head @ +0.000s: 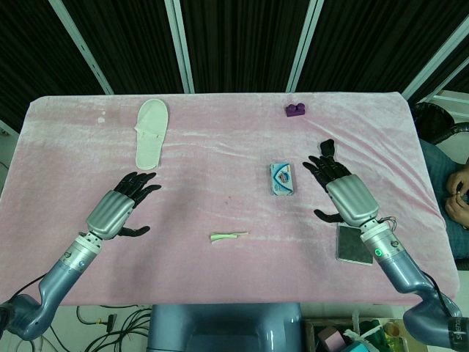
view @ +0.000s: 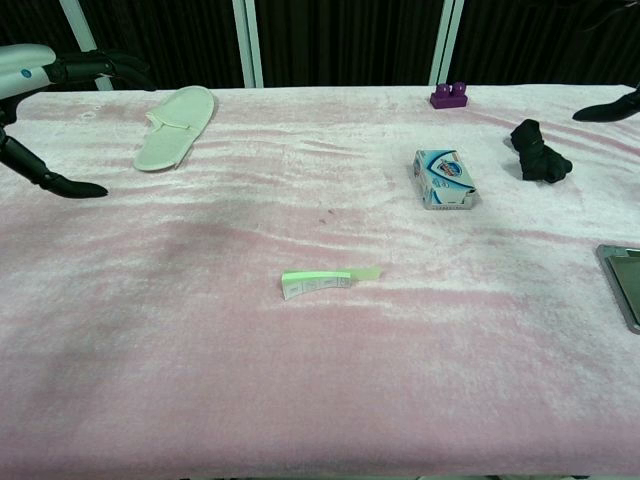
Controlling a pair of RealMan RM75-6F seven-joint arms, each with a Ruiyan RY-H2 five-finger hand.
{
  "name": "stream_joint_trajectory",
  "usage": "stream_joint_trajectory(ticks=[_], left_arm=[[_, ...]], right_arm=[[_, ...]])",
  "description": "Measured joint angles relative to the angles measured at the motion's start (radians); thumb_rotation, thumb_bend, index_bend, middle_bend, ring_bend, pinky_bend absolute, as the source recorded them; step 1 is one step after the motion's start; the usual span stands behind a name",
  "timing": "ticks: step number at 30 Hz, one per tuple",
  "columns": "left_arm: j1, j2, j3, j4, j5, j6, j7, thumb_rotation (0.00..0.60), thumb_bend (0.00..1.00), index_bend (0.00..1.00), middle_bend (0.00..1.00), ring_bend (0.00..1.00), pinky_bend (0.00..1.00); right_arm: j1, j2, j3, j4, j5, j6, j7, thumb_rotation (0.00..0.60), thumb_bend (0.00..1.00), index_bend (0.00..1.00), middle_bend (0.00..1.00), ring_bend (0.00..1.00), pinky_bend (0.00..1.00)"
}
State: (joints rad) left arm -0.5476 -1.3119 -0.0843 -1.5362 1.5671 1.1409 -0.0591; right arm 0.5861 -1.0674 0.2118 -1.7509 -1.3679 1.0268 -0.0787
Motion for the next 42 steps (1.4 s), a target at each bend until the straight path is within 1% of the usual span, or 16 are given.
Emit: stream_joint_trajectory(ticks=[10, 16, 23, 27, 30, 33, 38, 40, 42], left_arm=[[-0.007, 0.001, 0.001, -0.006, -0.007, 0.001, 0.01, 0.6, 0.17, 0.14, 0.0, 0.0, 0.0], [-0.01, 0.004, 0.006, -0.012, -0.008, 0.001, 0.017, 0.6, 0.21, 0.14, 0.0, 0.0, 0.0], [-0.016, 0.004, 0.006, -0.017, -0.019, -0.007, 0.013, 0.6, 0.19, 0.17, 0.0, 0.0, 0.0], [-0.019, 0.0, 0.004, -0.023, -0.039, -0.02, 0.052, 0.6, 0.17, 0.17, 0.0, 0.0, 0.0], [-0.025, -0.006, 0.003, -0.044, -0.074, -0.052, 0.087, 0.6, 0.16, 0.17, 0.0, 0.0, 0.0], [-0.04, -0.008, 0.002, -0.078, -0.126, -0.116, 0.099, 0.6, 0.15, 0.18, 0.0, 0.0, 0.0], [-0.102, -0.014, -0.008, -0.137, -0.272, -0.27, 0.17, 0.6, 0.15, 0.24, 0.0, 0.0, 0.0], [-0.133, -0.025, -0.019, -0.154, -0.348, -0.312, 0.214, 0.6, 0.15, 0.25, 0.0, 0.0, 0.0], [-0.16, -0.043, -0.028, -0.166, -0.413, -0.33, 0.26, 0.6, 0.14, 0.25, 0.0, 0.0, 0.0]], right_arm=[[0.005, 0.008, 0.003, -0.023, 0.008, 0.008, -0.012, 0.6, 0.19, 0.0, 0.0, 0.0, 0.13], [0.007, 0.008, -0.003, -0.034, 0.011, 0.012, -0.024, 0.6, 0.19, 0.0, 0.0, 0.0, 0.13], [0.01, 0.01, -0.007, -0.037, 0.023, 0.01, -0.039, 0.6, 0.19, 0.0, 0.0, 0.0, 0.13], [0.009, 0.012, -0.012, -0.045, 0.023, 0.012, -0.047, 0.6, 0.19, 0.0, 0.0, 0.0, 0.13], [0.006, 0.015, -0.016, -0.053, 0.024, 0.017, -0.054, 0.6, 0.19, 0.0, 0.0, 0.0, 0.13], [0.002, 0.021, -0.02, -0.066, 0.022, 0.023, -0.064, 0.6, 0.19, 0.0, 0.0, 0.0, 0.13], [-0.002, 0.036, -0.021, -0.084, 0.018, 0.034, -0.07, 0.6, 0.19, 0.0, 0.0, 0.0, 0.13], [-0.003, 0.04, -0.018, -0.085, 0.02, 0.036, -0.072, 0.6, 0.19, 0.0, 0.0, 0.0, 0.13], [-0.002, 0.04, -0.016, -0.082, 0.027, 0.036, -0.068, 0.6, 0.19, 0.0, 0.0, 0.0, 0.13]])
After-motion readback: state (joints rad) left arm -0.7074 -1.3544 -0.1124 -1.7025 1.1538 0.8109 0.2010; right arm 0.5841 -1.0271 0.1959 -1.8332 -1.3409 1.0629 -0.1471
